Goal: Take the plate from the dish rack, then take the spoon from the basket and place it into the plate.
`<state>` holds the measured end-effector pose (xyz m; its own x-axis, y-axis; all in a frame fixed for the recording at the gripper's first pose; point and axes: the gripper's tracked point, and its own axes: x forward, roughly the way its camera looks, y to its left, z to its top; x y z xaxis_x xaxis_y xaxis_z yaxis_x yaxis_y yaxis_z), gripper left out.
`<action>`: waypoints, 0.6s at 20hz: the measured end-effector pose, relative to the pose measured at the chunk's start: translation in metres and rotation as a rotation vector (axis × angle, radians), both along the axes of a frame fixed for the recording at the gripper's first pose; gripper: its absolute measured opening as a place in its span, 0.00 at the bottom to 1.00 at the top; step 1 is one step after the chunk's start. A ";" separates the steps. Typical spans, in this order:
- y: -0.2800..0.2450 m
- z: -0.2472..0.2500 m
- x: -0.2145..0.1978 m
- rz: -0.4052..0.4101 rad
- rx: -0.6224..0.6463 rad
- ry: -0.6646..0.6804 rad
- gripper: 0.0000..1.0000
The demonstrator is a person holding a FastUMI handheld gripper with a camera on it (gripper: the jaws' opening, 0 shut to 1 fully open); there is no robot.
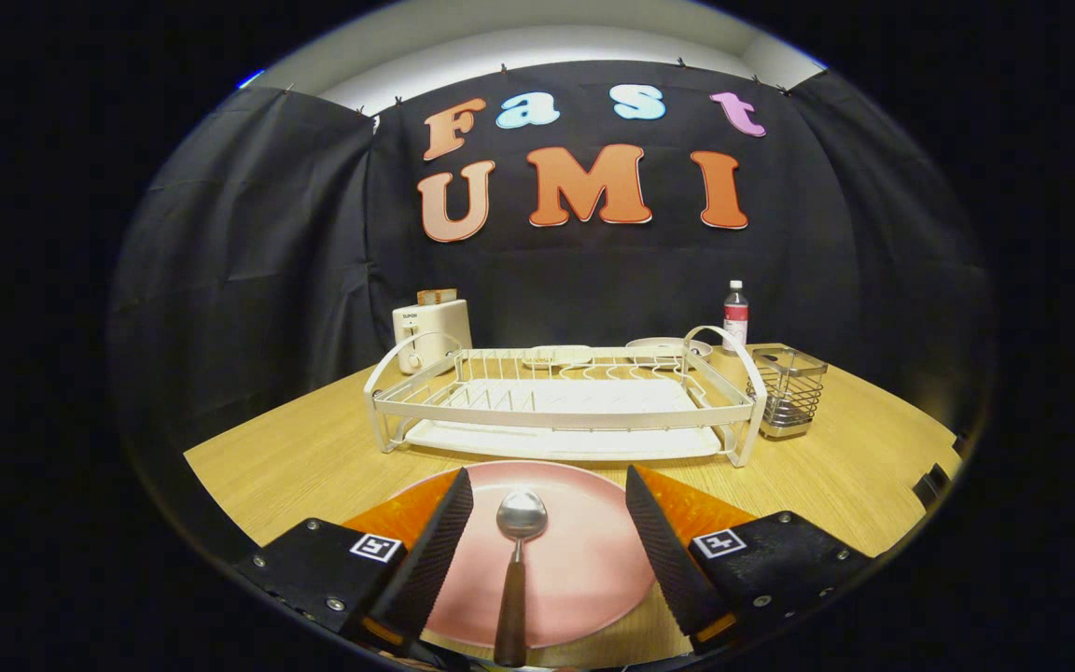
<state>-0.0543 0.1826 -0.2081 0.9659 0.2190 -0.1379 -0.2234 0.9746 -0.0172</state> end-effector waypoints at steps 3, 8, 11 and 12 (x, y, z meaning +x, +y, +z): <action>-0.004 0.009 0.003 0.004 -0.002 -0.006 0.97; -0.029 0.034 0.012 -0.022 -0.007 -0.032 0.97; -0.043 0.051 0.020 -0.039 -0.005 -0.048 0.98; -0.049 0.055 0.022 -0.044 -0.004 -0.052 0.98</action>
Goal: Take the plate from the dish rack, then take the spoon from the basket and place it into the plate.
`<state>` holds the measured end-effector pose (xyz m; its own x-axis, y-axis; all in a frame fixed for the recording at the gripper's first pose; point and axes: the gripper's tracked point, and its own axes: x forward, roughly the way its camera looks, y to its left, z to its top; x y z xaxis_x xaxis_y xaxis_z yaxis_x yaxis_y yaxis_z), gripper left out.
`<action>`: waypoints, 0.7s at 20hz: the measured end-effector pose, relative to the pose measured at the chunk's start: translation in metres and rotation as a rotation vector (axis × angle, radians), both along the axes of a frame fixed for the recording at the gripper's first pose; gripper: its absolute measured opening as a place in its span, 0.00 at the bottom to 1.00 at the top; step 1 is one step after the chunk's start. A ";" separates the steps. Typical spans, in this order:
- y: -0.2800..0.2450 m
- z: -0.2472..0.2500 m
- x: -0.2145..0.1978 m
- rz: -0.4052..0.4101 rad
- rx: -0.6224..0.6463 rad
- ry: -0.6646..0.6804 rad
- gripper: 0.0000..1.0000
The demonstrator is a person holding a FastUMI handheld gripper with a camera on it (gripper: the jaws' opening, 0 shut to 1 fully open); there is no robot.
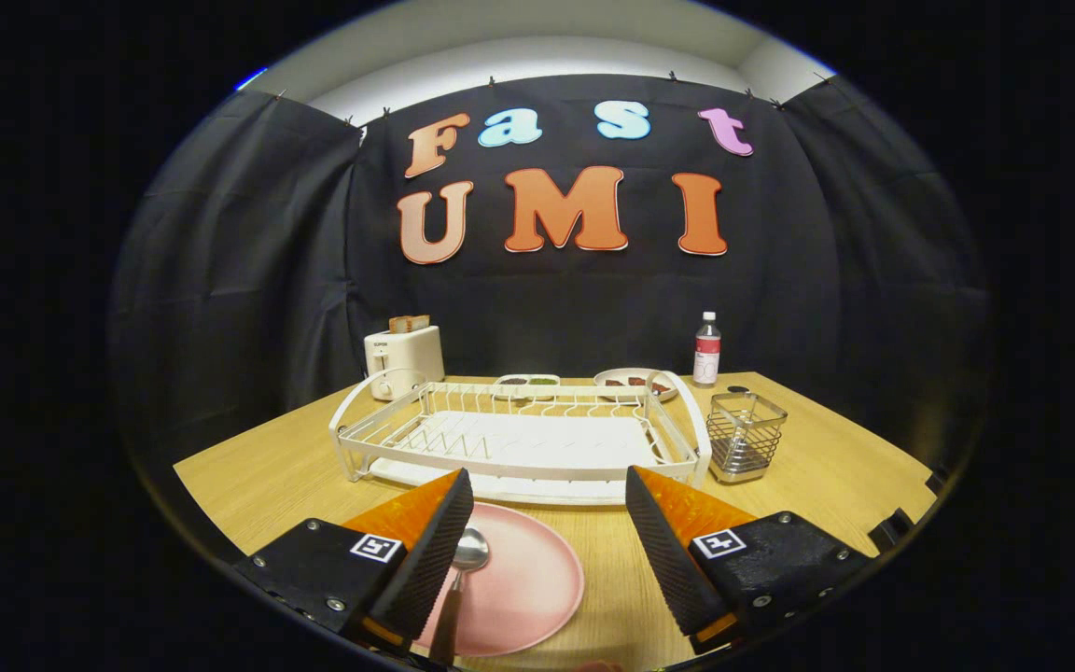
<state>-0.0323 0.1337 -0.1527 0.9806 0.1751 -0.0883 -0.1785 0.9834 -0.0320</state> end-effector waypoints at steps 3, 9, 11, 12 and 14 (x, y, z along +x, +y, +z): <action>-0.019 0.014 0.007 -0.026 0.002 -0.016 0.98; -0.054 0.036 0.018 -0.070 0.016 -0.030 0.97; -0.069 0.045 0.022 -0.090 0.009 -0.042 0.97; -0.075 0.050 0.023 -0.098 0.009 -0.050 0.97; -0.085 0.057 0.025 -0.105 0.025 -0.057 0.97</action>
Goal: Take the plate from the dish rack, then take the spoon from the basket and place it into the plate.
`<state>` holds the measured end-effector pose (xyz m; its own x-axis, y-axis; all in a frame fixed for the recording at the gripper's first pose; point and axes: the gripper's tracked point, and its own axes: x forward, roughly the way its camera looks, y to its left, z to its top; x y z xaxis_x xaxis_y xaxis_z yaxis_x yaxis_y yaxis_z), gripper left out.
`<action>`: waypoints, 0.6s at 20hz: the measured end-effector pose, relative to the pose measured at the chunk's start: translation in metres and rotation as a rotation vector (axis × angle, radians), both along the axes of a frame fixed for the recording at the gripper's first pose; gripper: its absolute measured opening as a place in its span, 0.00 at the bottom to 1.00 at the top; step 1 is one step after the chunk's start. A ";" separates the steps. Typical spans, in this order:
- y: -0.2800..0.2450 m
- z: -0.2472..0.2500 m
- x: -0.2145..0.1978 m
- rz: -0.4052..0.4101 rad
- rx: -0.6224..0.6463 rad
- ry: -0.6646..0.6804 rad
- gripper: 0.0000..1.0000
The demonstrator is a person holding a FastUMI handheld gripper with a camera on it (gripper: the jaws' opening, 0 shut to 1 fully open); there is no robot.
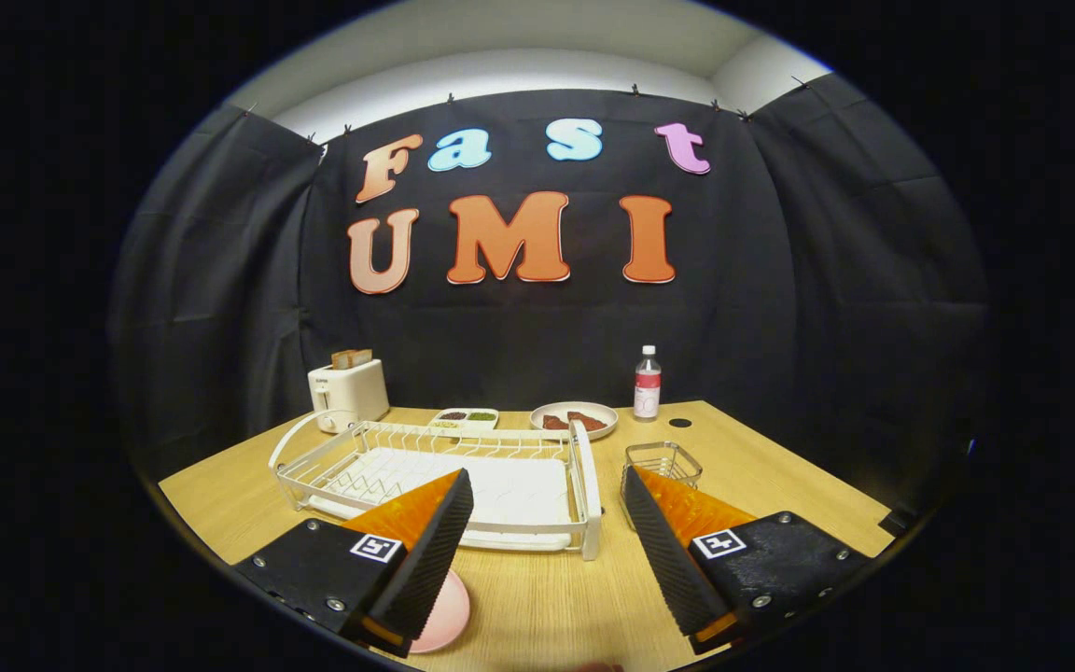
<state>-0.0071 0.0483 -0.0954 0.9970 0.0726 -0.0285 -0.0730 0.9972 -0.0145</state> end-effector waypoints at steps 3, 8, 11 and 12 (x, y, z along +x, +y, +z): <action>-0.021 0.010 0.003 -0.026 0.022 -0.011 0.97; -0.041 0.020 0.005 -0.052 0.022 -0.030 0.97; -0.048 0.024 0.003 -0.053 0.035 -0.039 0.97; -0.049 0.024 0.003 -0.055 0.037 -0.041 0.97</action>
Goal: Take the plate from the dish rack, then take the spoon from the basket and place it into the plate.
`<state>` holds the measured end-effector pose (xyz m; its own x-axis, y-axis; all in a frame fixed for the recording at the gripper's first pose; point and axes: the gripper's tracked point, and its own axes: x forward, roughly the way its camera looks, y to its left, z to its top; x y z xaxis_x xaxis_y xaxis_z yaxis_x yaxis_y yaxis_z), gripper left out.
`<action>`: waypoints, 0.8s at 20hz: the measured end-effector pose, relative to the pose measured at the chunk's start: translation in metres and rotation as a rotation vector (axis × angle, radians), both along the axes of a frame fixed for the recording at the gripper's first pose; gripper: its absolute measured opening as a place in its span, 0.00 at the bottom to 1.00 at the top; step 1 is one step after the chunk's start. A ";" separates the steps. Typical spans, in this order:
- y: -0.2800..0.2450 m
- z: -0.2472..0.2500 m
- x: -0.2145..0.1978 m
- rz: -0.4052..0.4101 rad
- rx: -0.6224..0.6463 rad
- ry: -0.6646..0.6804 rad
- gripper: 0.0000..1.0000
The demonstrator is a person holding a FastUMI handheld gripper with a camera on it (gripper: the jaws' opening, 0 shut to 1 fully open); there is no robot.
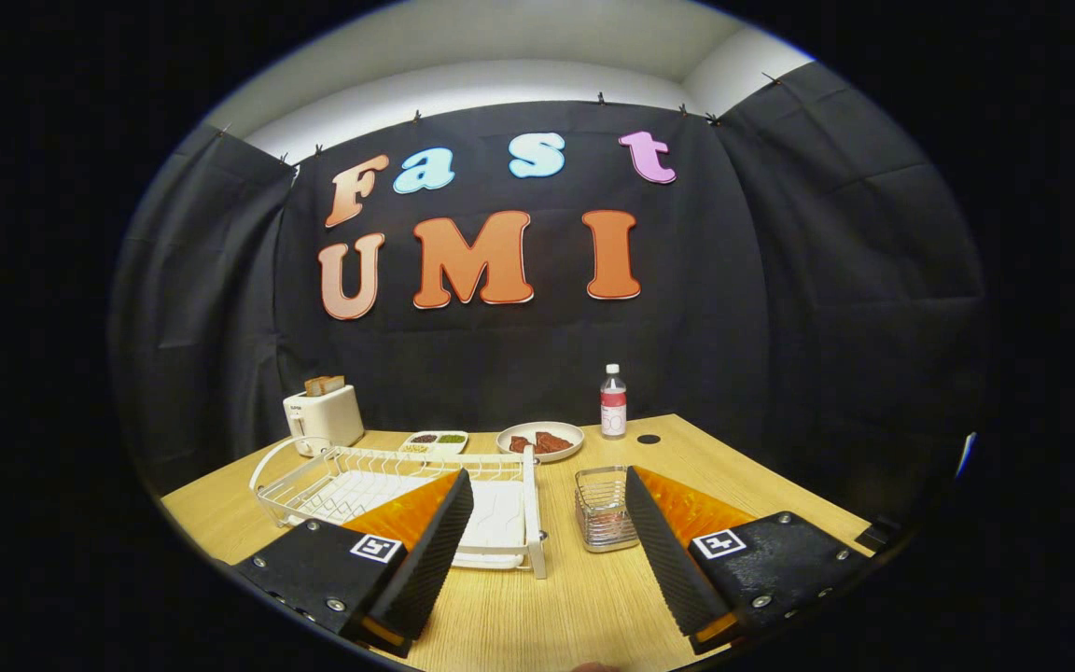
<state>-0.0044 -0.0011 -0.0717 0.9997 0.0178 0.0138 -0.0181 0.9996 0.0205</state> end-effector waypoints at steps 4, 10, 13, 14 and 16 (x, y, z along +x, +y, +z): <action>-0.003 -0.002 -0.003 -0.006 -0.002 -0.001 0.97; -0.002 -0.003 -0.004 -0.006 -0.004 -0.001 0.97; -0.003 -0.003 -0.004 -0.006 -0.002 -0.002 0.97; -0.002 -0.004 -0.003 -0.007 -0.001 -0.001 0.97; -0.002 -0.006 -0.003 -0.005 0.000 0.003 0.97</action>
<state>-0.0079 -0.0026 -0.0775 0.9999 0.0128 0.0109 -0.0130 0.9997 0.0208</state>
